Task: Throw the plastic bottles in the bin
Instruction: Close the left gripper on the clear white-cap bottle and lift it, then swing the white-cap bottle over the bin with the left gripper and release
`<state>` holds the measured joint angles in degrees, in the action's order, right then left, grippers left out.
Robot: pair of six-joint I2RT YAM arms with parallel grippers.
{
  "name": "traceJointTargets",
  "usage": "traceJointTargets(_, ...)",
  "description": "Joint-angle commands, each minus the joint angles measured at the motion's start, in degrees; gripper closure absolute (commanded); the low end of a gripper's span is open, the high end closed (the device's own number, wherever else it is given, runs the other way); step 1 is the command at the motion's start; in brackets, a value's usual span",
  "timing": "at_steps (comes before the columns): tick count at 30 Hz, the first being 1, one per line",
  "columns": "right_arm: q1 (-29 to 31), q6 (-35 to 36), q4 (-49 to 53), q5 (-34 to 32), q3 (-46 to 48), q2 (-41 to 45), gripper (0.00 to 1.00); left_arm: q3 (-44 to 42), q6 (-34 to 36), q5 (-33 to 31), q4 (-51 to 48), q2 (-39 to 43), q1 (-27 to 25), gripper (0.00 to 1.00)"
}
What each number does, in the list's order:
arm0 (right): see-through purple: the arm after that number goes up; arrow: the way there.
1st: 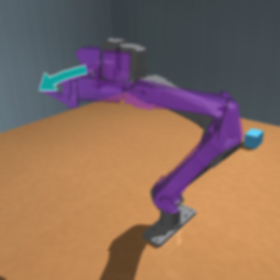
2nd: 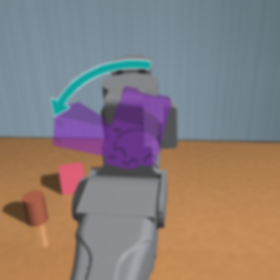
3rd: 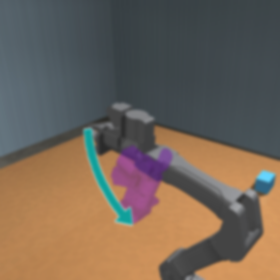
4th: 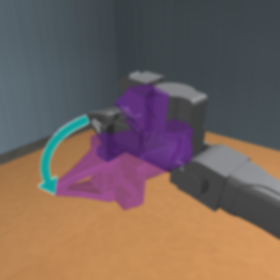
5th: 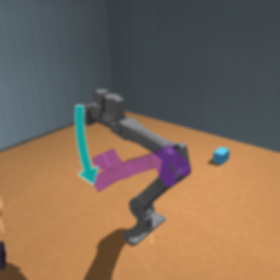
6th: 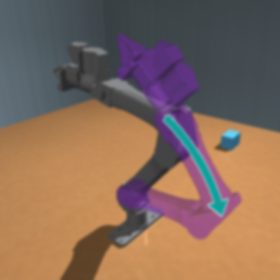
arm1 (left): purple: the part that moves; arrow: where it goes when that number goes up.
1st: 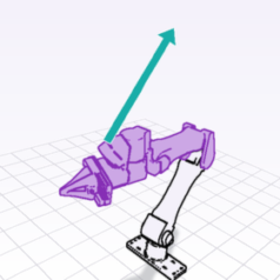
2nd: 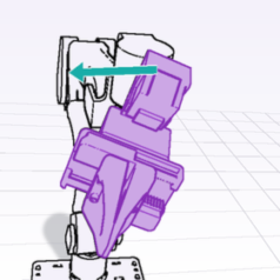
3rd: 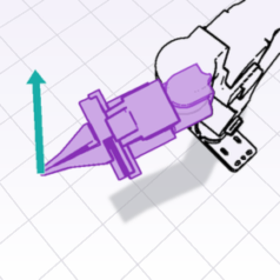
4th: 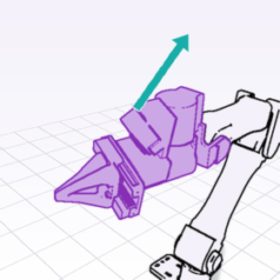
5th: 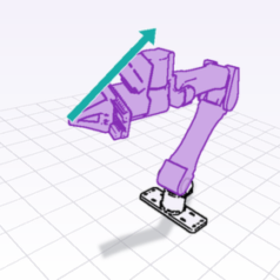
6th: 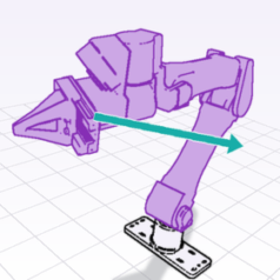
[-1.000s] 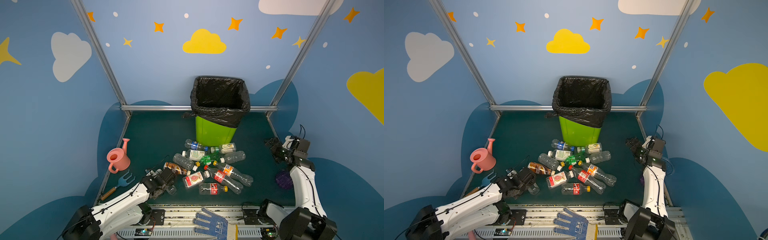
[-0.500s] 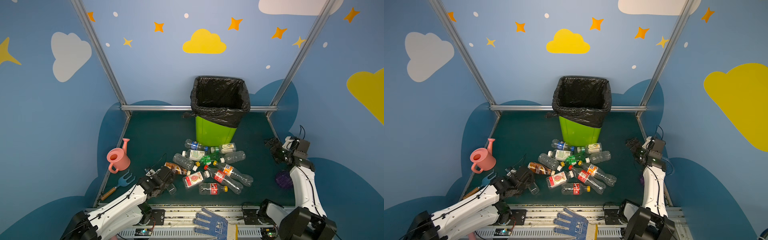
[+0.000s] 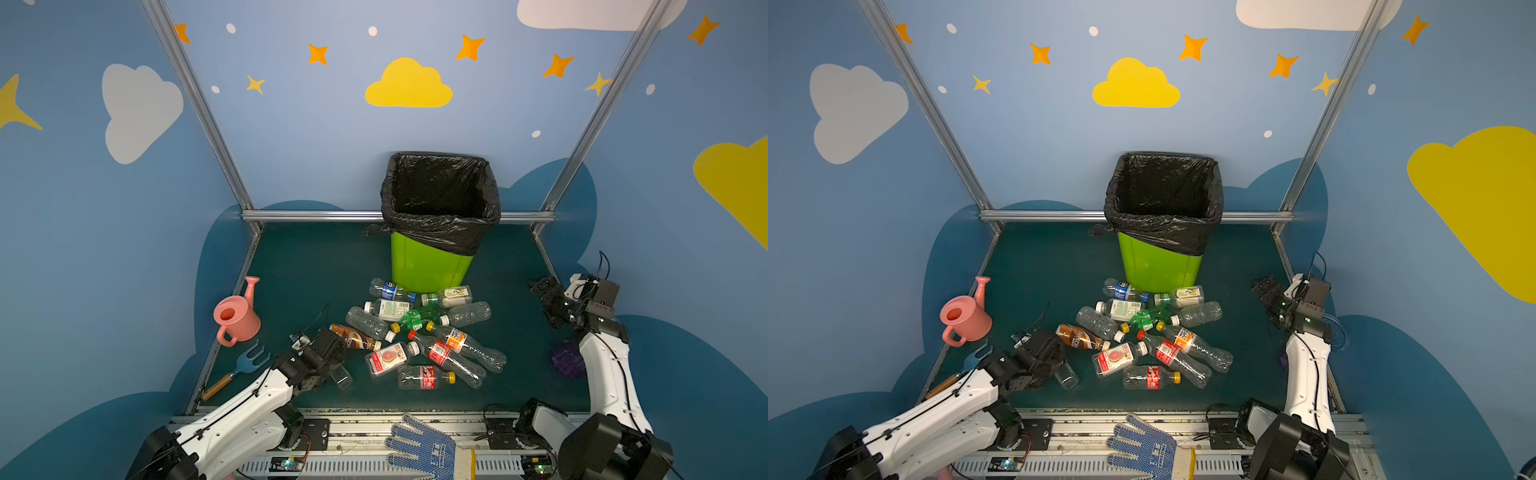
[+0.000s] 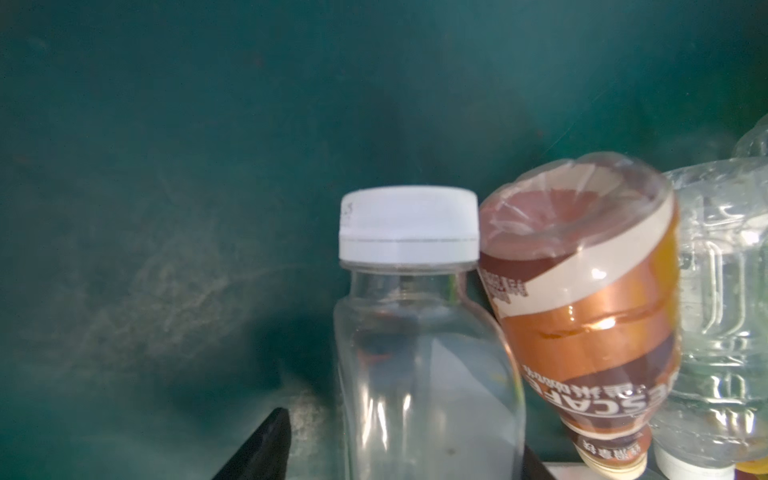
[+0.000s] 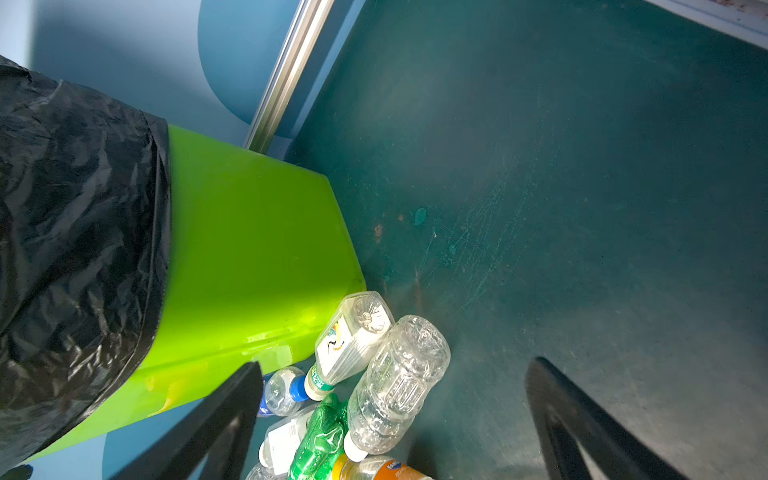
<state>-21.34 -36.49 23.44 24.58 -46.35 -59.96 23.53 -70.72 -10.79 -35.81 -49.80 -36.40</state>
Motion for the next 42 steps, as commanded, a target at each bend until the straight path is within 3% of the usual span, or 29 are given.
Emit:
traceJointTargets(1,-0.48,0.1,0.21,0.3,0.52,0.47,0.02,0.38,0.76,0.24,0.21,0.0,0.28,0.35)
traceJointTargets(14,-0.8,0.0,0.02,0.56,0.56,0.2,0.02,-3.08,-1.03,0.07,2.47,4.44,1.17,0.6)
traceJointTargets(24,-1.22,0.34,-0.19,0.23,0.66,-0.5,0.02,1.86,1.13,-4.39,-3.34,12.7,2.69,0.66)
traceJointTargets(28,-1.37,0.01,-0.97,0.9,0.37,-1.33,0.02,11.29,8.55,-10.37,-7.52,16.69,3.85,0.66)
traceJointTargets(33,-1.79,-0.5,-1.81,1.55,-0.57,-1.81,0.02,30.33,26.99,-14.29,-3.16,12.73,9.87,0.62)
traceJointTargets(38,-2.55,-0.88,-2.51,3.03,-2.06,-2.35,0.02,57.23,46.19,-8.73,9.48,-0.38,15.77,0.6)
traceJointTargets(42,-3.26,-1.73,-2.93,3.83,-2.09,-1.85,0.02,73.02,53.27,-5.28,20.75,-9.68,16.45,0.61)
